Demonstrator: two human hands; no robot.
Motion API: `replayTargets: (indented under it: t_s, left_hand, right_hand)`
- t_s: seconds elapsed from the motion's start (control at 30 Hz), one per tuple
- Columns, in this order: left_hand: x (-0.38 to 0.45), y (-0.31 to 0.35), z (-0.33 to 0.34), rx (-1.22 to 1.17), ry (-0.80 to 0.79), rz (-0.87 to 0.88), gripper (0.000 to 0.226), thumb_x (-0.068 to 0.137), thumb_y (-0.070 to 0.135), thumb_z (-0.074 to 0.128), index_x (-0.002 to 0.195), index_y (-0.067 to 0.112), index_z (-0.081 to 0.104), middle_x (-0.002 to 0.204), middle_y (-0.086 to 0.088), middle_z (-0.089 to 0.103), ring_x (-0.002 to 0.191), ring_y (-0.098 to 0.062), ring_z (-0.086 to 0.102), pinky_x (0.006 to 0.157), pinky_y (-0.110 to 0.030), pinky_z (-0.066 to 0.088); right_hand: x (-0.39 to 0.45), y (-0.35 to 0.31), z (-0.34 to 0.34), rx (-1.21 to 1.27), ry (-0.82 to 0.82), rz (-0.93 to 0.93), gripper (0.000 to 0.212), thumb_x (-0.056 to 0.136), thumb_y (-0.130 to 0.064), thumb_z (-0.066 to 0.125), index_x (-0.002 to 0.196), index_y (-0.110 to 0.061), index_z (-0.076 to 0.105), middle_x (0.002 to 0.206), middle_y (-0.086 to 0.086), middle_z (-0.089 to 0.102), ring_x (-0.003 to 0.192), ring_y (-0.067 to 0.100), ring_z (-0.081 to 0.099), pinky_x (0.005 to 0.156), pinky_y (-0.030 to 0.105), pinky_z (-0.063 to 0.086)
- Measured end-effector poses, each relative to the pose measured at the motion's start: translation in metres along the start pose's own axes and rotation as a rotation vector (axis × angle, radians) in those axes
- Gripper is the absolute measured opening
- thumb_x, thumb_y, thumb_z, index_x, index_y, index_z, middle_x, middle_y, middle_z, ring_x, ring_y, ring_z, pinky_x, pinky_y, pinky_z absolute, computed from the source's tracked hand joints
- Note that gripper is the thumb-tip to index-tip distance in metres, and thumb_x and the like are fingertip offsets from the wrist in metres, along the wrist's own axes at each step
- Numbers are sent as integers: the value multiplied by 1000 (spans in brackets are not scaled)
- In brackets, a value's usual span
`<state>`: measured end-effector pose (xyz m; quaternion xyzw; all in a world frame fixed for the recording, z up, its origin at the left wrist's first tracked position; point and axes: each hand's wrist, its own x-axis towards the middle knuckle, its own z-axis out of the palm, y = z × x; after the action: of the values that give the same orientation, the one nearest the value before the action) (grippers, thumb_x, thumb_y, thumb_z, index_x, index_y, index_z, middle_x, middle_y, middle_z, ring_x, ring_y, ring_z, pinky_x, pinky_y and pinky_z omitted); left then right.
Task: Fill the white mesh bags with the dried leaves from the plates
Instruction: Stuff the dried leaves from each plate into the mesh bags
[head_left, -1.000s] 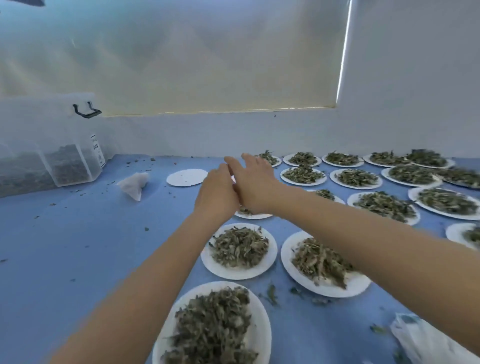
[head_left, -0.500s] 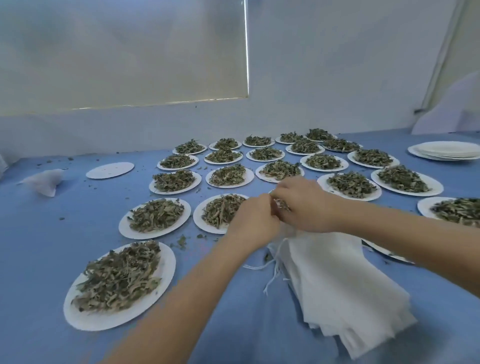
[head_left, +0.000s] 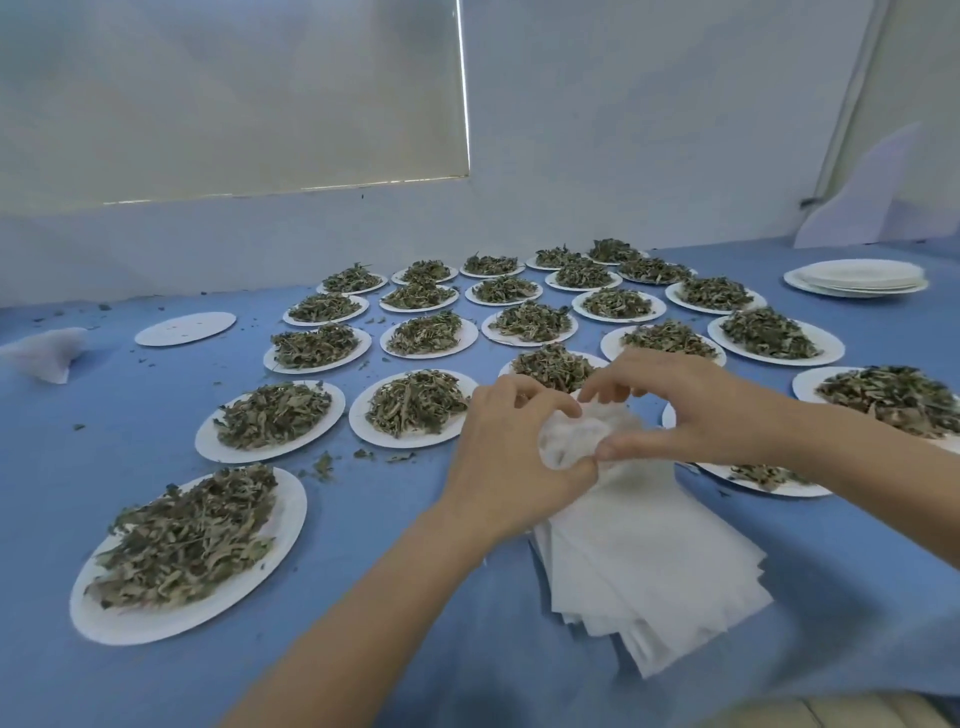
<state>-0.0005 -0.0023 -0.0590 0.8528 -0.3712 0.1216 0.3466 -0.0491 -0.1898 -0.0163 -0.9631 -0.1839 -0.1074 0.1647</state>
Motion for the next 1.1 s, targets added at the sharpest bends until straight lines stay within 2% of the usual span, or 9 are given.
replayTargets:
  t_s: [0.13,0.3,0.43,0.53,0.63,0.73,0.83,0.97,1.1]
  left_hand:
    - [1,1,1,-48,94,24,27,74,31,70,100,26,65,110,8,46,108,-15,40,91,-20,31]
    - [3,2,-3,-47,117,52,22,77,21,68,99,24,67,111,4,50,107,-18,43,86,-14,28]
    - [-1,0,-9,-92,129,73,11,82,29,65,92,24,67,107,7,54,107,-16,44,87,-6,25]
    - [-2,2,-22,-319,74,23,28,78,58,51,89,36,62,97,20,59,101,0,48,85,-9,33]
    - [7,1,-43,-514,61,-90,28,72,61,59,89,39,60,84,25,62,78,7,57,66,-10,43]
    - [20,-9,-74,-458,214,-149,19,82,46,64,92,30,60,83,13,65,78,-5,62,66,-27,50]
    - [26,-28,-116,-372,369,-186,13,83,42,63,83,30,58,70,20,62,65,3,58,57,-16,46]
    - [22,-61,-171,-267,475,-246,11,87,41,58,85,30,59,70,14,59,65,-2,59,58,-20,46]
    - [14,-98,-205,-157,558,-319,27,96,31,47,83,12,62,74,4,57,70,-11,53,62,-20,40]
  right_hand:
    - [1,0,1,-97,59,-139,40,65,-46,81,97,-31,62,106,-11,51,99,4,47,86,21,40]
    - [4,-5,1,-196,46,-280,30,63,-48,81,77,-24,71,108,1,56,98,12,50,78,31,47]
    - [7,-5,-1,-259,4,-310,14,69,-35,81,70,-24,75,113,-2,59,101,6,48,83,34,48]
    - [17,-13,-14,-127,56,-266,17,77,-38,72,75,-21,75,110,-8,59,104,3,49,88,25,42]
    - [42,-30,-31,69,133,-164,38,74,-54,57,81,-21,74,102,-12,63,99,2,55,87,27,44]
    - [79,-48,-38,325,172,-64,31,76,-50,62,83,-22,72,87,-3,68,84,17,63,81,36,50]
    - [124,-68,-31,434,229,-77,14,85,-36,64,81,-24,71,77,-6,70,72,11,62,71,28,46]
    - [178,-98,-6,533,240,-112,6,86,-31,66,87,-26,69,72,-2,68,68,13,60,74,33,51]
    - [218,-128,22,559,306,-201,8,85,-32,67,86,-36,60,62,-6,62,55,3,50,55,13,38]
